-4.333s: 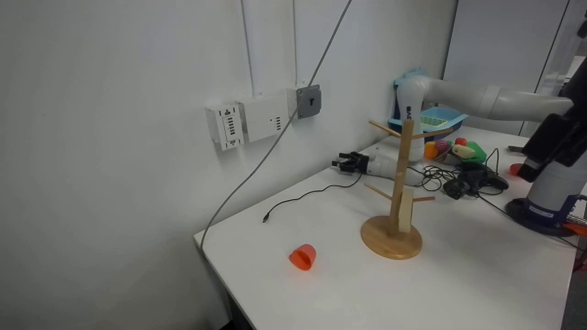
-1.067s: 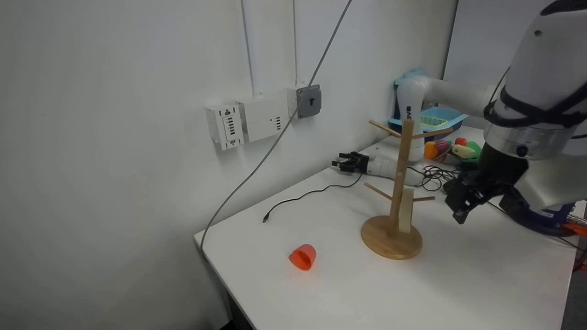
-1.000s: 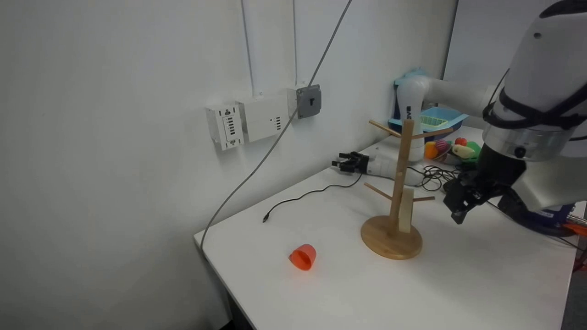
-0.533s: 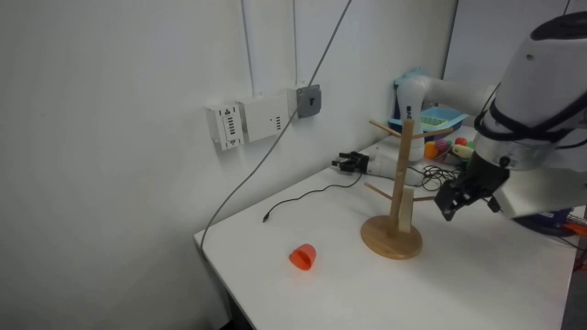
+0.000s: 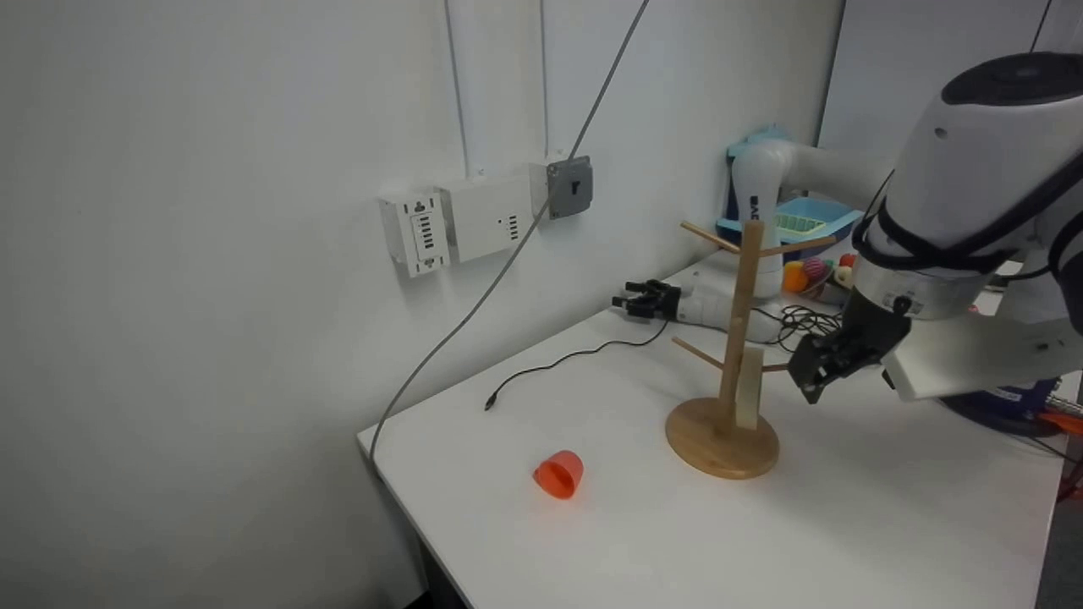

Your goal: Remove the tape from wooden hanger

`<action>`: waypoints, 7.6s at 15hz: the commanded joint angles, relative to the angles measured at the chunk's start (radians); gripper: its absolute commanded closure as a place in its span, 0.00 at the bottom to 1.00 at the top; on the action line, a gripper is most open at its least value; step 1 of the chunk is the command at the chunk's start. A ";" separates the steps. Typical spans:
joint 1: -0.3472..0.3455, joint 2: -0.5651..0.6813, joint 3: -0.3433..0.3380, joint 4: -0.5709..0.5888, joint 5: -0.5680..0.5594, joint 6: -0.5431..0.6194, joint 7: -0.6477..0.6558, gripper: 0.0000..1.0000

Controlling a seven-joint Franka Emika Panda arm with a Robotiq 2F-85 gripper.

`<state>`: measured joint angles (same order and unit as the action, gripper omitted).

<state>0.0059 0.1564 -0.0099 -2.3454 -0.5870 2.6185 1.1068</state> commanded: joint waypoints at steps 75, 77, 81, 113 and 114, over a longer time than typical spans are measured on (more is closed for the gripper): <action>0.287 0.337 -0.188 0.285 -0.044 -0.004 0.302 0.00; 0.276 0.328 -0.194 0.280 -0.044 -0.001 0.295 0.00; 0.271 0.338 -0.202 0.295 -0.045 -0.002 0.310 0.00; 0.298 0.330 -0.267 0.284 -0.128 0.091 0.358 0.92; 0.298 0.329 -0.268 0.283 -0.135 0.093 0.362 0.92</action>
<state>0.2875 0.5077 -0.2557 -2.0448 -0.6697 2.6844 1.4253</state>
